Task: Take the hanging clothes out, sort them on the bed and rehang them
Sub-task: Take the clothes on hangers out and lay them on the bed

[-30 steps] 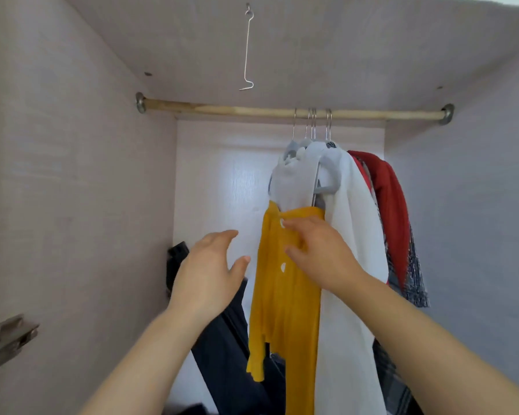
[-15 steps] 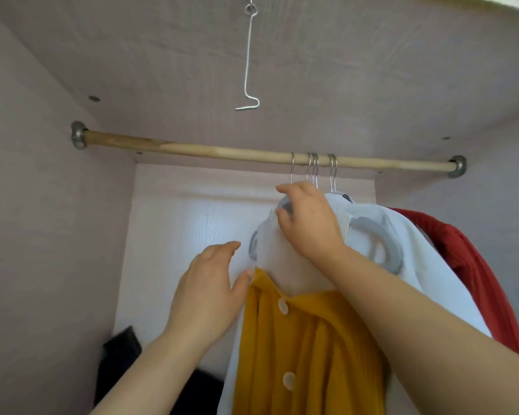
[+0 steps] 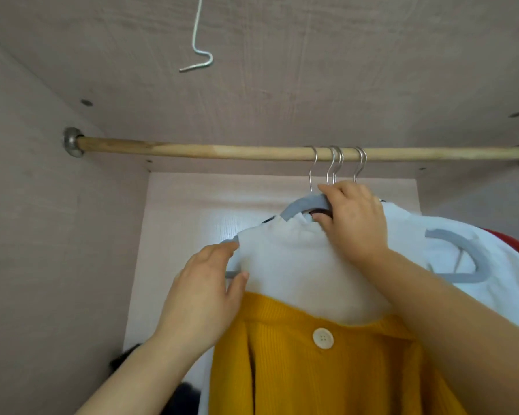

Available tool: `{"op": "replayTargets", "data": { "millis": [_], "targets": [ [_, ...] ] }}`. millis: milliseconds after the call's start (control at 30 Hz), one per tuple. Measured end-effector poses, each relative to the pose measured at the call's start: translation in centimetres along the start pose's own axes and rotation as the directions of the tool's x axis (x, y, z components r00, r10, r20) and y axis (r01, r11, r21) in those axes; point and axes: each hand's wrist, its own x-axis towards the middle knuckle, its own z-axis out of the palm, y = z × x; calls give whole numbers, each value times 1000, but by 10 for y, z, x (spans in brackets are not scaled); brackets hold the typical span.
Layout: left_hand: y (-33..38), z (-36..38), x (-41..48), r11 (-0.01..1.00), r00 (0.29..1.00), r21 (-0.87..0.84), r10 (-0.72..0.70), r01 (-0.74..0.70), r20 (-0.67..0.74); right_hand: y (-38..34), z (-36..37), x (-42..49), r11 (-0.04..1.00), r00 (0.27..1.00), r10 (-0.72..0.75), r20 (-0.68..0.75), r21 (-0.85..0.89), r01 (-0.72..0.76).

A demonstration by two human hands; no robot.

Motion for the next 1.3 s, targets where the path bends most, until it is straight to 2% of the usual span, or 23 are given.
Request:
{"op": "replayTargets", "data": {
  "millis": [167,500,600,733,867,1067,1200,1300],
  "targets": [
    [5,-6,6,999,1000,42,5,-5,-10,3,1,8,996,998,-22,-51,86,27],
    [16,-44,38,991,986,121,73,-55,-150,-26,-14,29,971,991,11,-137,237,22],
    [15,-53,31,990,979,136,52,-25,-198,-52,-27,17,939,983,-21,-185,333,83],
    [7,-64,-9,992,974,123,-4,32,-228,-95,-35,-36,847,980,-100,-175,502,176],
    [-9,-74,-85,986,980,143,-62,90,-190,-133,-32,-109,741,982,-123,-141,646,185],
    [-22,-85,-210,943,957,185,-253,277,-140,-172,-17,-230,606,984,-173,49,792,67],
    [-12,-97,-283,869,925,319,-369,379,-93,-192,-16,-306,456,946,-241,218,885,-88],
    [3,-108,-330,780,875,405,-464,477,-137,-206,-22,-350,400,907,-337,251,910,-104]
  ]
}}
